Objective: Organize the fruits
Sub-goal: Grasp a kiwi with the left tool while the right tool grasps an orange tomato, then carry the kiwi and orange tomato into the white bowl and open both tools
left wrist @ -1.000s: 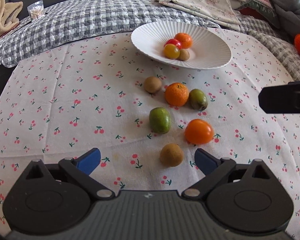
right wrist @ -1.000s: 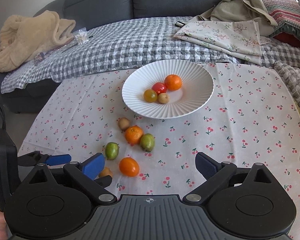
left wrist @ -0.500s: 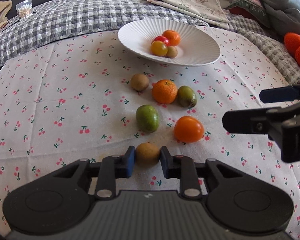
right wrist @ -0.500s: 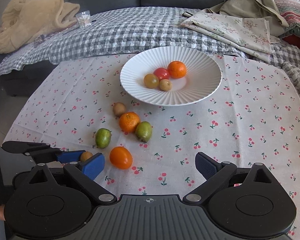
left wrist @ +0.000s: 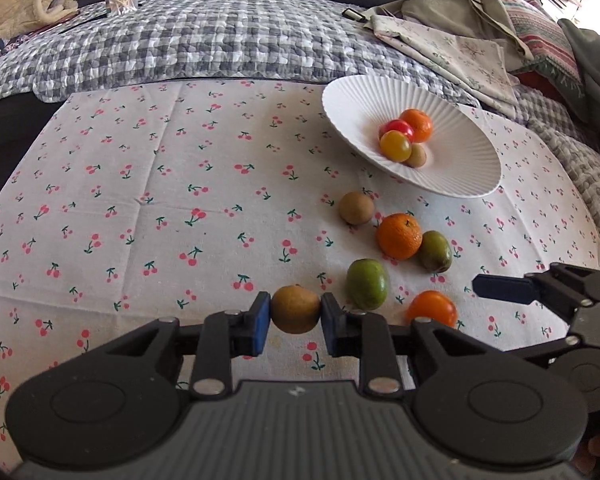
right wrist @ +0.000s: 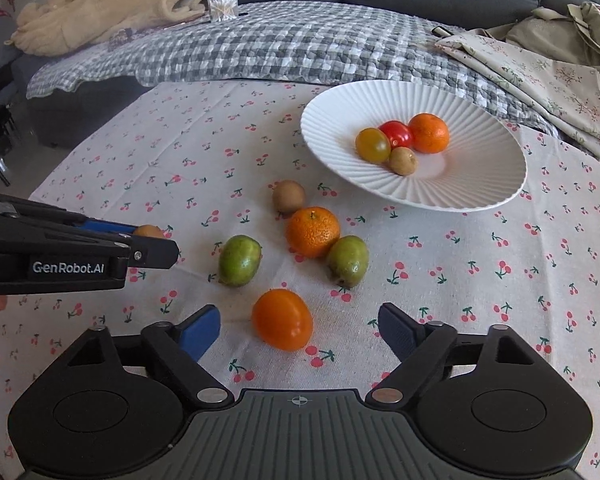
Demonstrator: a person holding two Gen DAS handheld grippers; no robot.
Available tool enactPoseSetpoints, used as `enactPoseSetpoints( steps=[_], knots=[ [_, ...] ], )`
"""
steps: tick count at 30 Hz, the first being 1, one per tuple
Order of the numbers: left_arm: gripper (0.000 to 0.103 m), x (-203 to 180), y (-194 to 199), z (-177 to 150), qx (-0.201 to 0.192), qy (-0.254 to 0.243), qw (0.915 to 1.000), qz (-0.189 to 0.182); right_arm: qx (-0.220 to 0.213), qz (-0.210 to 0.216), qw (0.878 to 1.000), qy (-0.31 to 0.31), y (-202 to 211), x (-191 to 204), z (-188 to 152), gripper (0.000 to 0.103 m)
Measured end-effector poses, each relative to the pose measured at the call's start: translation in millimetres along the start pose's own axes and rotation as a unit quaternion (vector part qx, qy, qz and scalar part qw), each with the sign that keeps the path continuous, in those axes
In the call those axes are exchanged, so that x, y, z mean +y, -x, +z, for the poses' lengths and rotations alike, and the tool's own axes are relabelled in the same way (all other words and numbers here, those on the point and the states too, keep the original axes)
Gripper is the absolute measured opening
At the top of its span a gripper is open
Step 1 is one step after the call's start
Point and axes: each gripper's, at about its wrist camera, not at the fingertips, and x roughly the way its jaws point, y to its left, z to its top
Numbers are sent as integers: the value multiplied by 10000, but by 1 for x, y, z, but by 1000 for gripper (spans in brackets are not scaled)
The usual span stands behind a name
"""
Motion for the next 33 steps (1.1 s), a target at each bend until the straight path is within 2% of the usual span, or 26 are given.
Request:
enactPoseSetpoints(
  steps=[1, 2, 3, 20, 33],
  knots=[
    [25, -1, 0, 0, 2, -13, 10000, -5, 79, 13, 9999, 71, -4, 2, 0, 49],
    [25, -1, 0, 0, 0, -20, 10000, -3, 160, 7, 9998, 112, -6, 4, 0, 36],
    [25, -1, 0, 0, 1, -19, 10000, 3, 143, -16, 9998, 113, -5, 6, 1, 30],
    [25, -4, 10, 5, -263, -1, 9996, -83, -91, 137, 9991, -392, 44, -9, 15, 29],
    [25, -11, 18, 14, -511, -56, 9985, -182, -351, 22, 9961, -815, 71, -37, 22, 29]
  ],
)
